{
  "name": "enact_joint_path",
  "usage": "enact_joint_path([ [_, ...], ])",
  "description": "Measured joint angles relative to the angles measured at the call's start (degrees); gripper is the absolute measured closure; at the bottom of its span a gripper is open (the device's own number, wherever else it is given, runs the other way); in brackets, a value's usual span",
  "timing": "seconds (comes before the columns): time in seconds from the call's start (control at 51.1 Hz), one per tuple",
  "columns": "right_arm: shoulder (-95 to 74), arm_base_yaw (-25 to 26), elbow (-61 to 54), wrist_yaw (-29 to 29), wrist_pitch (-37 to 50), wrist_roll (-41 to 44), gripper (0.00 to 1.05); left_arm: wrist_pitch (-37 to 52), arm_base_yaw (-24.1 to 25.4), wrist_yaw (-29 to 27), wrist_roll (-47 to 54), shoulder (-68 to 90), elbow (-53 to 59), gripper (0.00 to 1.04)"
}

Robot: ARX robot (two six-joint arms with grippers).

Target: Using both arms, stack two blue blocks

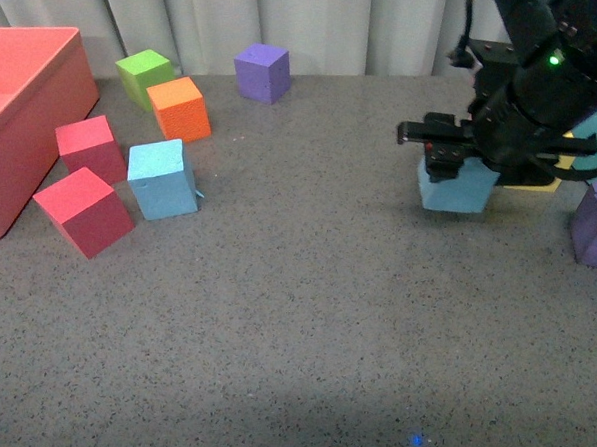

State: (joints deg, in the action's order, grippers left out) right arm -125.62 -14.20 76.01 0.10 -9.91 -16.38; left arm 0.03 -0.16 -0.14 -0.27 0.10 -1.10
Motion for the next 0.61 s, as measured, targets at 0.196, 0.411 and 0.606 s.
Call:
enact_joint_path([
  [0.196, -6.34, -6.56, 12.07, -0.20, -5.62, -2.80, 0.58, 0.00, 0.00, 0.00, 0.00, 0.00, 0.00, 0.07],
  [0.411, -13.35, -10.25, 21.66, 0.46, -11.26, -5.03, 0.58, 0.00, 0.00, 0.00, 0.00, 0.00, 0.00, 0.07],
  [0.606, -14.21, -10.78, 23.61, 0.94, -12.59, -5.16, 0.51, 0.00, 0.00, 0.00, 0.00, 0.00, 0.00, 0.07],
])
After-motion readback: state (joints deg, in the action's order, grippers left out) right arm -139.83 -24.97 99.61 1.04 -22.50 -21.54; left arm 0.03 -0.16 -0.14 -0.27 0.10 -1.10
